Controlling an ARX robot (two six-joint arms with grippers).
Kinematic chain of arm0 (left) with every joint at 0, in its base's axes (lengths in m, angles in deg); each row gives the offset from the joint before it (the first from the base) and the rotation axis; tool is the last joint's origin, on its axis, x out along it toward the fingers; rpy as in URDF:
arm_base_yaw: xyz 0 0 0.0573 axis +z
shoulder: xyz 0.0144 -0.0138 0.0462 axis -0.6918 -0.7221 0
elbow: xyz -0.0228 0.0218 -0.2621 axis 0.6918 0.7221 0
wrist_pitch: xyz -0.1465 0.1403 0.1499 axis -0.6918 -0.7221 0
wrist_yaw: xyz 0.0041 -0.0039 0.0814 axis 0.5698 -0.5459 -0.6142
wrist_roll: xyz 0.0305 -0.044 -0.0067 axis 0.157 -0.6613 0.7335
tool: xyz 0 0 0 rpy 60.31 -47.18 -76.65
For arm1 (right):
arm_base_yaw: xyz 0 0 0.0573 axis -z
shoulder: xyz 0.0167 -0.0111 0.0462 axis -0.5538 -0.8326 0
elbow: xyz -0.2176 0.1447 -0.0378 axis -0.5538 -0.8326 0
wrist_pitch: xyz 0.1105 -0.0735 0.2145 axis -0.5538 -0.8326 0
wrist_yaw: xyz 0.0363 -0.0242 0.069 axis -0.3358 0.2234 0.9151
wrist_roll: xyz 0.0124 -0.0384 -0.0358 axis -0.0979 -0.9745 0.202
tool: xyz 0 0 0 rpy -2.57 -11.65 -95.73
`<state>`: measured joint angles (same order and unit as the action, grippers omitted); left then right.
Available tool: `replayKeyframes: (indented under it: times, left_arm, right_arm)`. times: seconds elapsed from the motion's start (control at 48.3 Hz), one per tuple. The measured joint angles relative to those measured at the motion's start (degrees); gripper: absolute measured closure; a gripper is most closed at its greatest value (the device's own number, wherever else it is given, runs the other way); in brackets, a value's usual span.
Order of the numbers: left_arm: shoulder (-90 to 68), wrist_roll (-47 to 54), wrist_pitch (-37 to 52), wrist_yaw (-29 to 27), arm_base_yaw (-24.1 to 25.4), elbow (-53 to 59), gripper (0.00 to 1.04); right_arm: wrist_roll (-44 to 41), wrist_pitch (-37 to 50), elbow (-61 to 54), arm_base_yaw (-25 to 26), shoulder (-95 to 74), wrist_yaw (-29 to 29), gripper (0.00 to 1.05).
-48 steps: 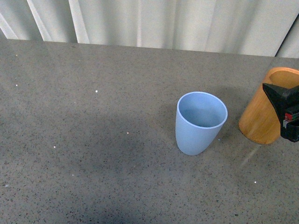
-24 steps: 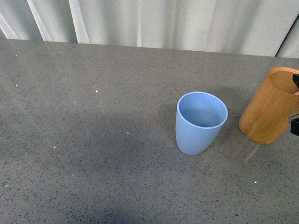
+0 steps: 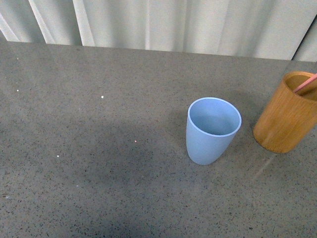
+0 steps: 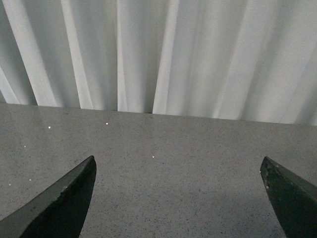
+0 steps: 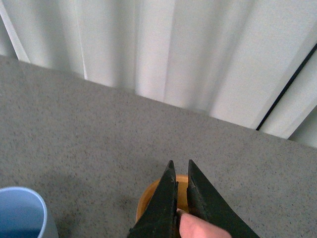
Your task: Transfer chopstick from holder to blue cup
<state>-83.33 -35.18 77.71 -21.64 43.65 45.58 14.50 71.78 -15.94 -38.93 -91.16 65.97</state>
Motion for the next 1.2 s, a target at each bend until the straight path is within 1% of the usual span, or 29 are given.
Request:
replayKeyframes:
  times: [0.207,0.331,0.435,0.476,0.58,0.704,0.766,0.891,0.932,0.974,1.056,1.098,1.201]
  left_arm:
    - [0.0,0.0,0.0,0.0,0.0,0.0,0.07]
    - [0.0,0.0,0.0,0.0,0.0,0.0,0.07]
    - [0.0,0.0,0.0,0.0,0.0,0.0,0.07]
    - [0.0,0.0,0.0,0.0,0.0,0.0,0.07]
    - [0.0,0.0,0.0,0.0,0.0,0.0,0.07]
    - [0.0,0.0,0.0,0.0,0.0,0.0,0.07]
    - [0.0,0.0,0.0,0.0,0.0,0.0,0.07]
    - [0.0,0.0,0.0,0.0,0.0,0.0,0.07]
    - [0.0,0.0,0.0,0.0,0.0,0.0,0.07]
    - [0.0,0.0,0.0,0.0,0.0,0.0,0.07]
    - [0.0,0.0,0.0,0.0,0.0,0.0,0.07]
    - [0.0,0.0,0.0,0.0,0.0,0.0,0.07]
    - [0.0,0.0,0.0,0.0,0.0,0.0,0.07]
  right_arm:
    - [8.5,-6.8,2.3,0.0,6.2,-2.7,1.02]
    - [13.0,-13.1,4.0,-0.1,9.6,-4.6,1.02]
    - [16.3,-19.0,5.6,-0.5,12.4,-5.9,1.02]
    - [18.3,-23.6,7.0,-1.0,14.5,-7.0,1.02]
    - [20.9,-30.7,10.3,-2.5,18.1,-8.9,1.02]
    - [22.0,-37.4,15.3,-6.0,20.9,-12.5,1.02]
    - [22.9,-41.1,18.5,-8.7,21.7,-14.6,1.02]
    - [25.8,-48.5,24.1,-15.0,21.9,-18.1,1.02]
    - [27.8,-51.9,25.9,-18.2,21.4,-19.1,1.02]
    - [29.2,-54.0,26.9,-20.2,20.8,-20.1,1.02]
    - [31.4,-57.1,28.3,-23.2,19.2,-21.2,1.02]
    - [33.0,-58.6,28.9,-25.2,17.5,-22.7,1.02]
    - [34.3,-59.7,29.3,-26.8,15.1,-24.4,1.02]
